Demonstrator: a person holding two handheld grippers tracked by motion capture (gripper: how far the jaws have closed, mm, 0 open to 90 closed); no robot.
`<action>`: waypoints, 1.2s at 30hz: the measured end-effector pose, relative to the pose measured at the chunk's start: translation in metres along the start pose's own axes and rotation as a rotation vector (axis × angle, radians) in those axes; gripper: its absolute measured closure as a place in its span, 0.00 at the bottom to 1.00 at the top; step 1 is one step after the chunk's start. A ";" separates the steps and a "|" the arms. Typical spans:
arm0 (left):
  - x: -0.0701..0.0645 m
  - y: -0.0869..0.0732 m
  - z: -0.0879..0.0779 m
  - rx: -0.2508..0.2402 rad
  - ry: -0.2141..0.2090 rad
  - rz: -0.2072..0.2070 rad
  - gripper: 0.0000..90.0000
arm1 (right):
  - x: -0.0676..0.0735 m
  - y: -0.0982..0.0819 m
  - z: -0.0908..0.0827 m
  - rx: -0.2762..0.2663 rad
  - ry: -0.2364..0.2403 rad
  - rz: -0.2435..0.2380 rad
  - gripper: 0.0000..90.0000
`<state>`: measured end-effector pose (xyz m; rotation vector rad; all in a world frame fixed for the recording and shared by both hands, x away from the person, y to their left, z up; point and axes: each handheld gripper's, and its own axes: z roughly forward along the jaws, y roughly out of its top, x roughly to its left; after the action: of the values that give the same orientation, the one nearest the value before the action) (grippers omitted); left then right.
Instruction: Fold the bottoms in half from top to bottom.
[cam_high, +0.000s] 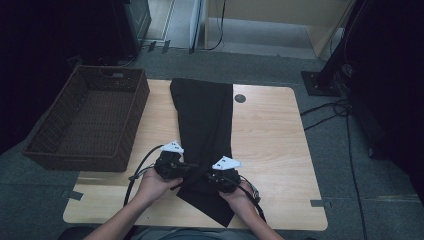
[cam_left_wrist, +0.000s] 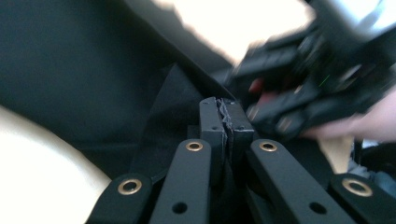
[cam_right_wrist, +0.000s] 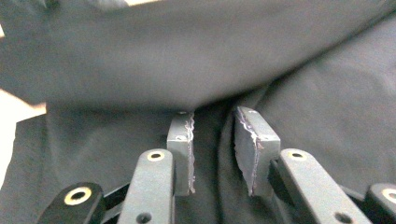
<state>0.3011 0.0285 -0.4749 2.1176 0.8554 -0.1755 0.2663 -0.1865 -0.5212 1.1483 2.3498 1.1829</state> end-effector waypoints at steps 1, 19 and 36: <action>0.002 -0.004 0.004 0.017 0.009 -0.004 0.99 | -0.002 0.000 -0.001 0.007 -0.008 0.003 0.76; -0.004 -0.026 0.027 0.053 0.049 0.013 0.99 | -0.058 0.056 0.040 -0.044 -0.180 0.165 0.42; 0.024 0.034 -0.019 -0.125 0.061 -0.065 0.63 | -0.070 0.051 0.031 -0.017 -0.188 0.188 0.99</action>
<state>0.3378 0.0406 -0.4507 1.9884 0.9476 -0.0894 0.3557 -0.2043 -0.5083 1.4335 2.1273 1.0964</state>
